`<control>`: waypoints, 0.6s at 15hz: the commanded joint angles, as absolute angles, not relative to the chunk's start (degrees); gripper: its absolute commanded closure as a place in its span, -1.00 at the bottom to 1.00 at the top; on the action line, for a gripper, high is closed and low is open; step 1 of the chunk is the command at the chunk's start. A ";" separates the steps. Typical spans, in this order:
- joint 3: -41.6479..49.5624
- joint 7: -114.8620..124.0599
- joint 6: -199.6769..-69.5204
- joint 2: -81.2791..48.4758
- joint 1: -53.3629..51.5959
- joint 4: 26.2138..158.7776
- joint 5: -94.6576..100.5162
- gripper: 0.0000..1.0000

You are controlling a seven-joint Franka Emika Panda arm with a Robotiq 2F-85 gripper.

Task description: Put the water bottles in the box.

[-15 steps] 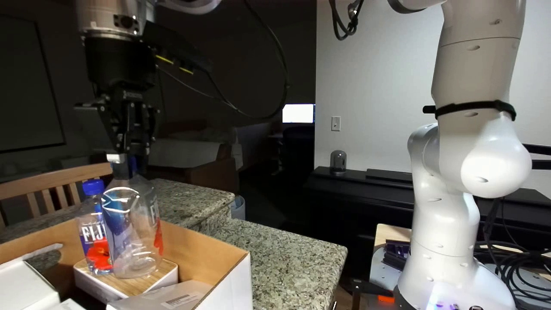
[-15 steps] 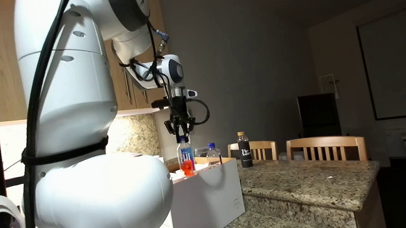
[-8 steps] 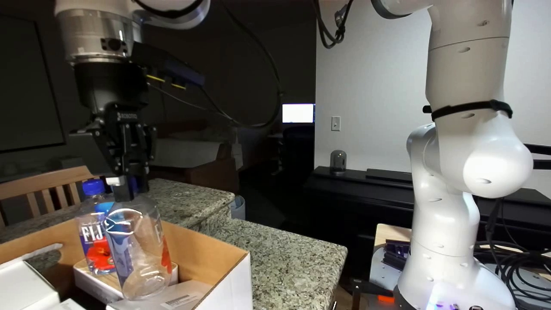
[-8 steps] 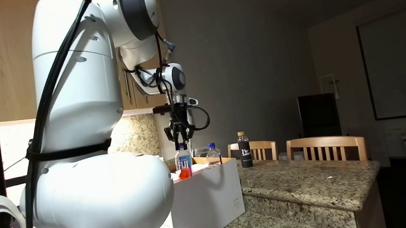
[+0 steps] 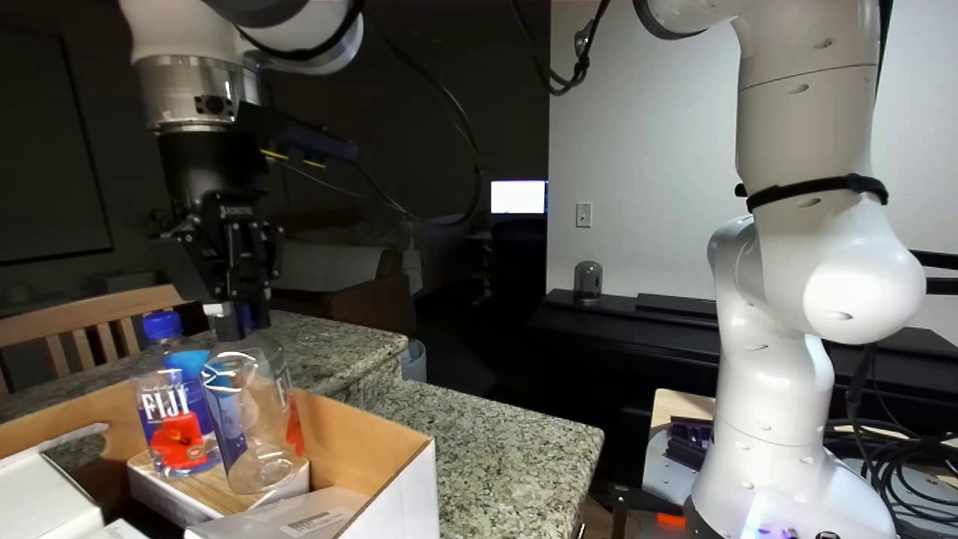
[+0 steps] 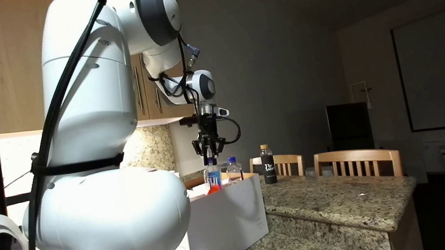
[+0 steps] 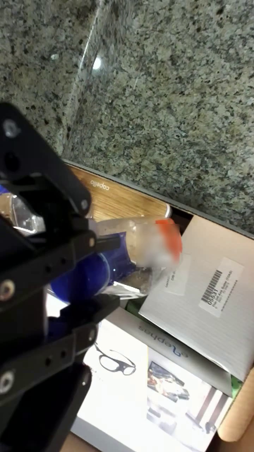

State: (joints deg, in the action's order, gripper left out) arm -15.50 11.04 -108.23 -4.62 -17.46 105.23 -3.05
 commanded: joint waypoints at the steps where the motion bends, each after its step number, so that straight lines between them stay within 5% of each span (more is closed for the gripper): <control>1: -14.89 10.80 -110.96 -4.53 -16.75 104.96 -2.89 0.71; 9: -13.88 10.77 -111.79 -7.25 -16.80 102.74 -2.79 0.71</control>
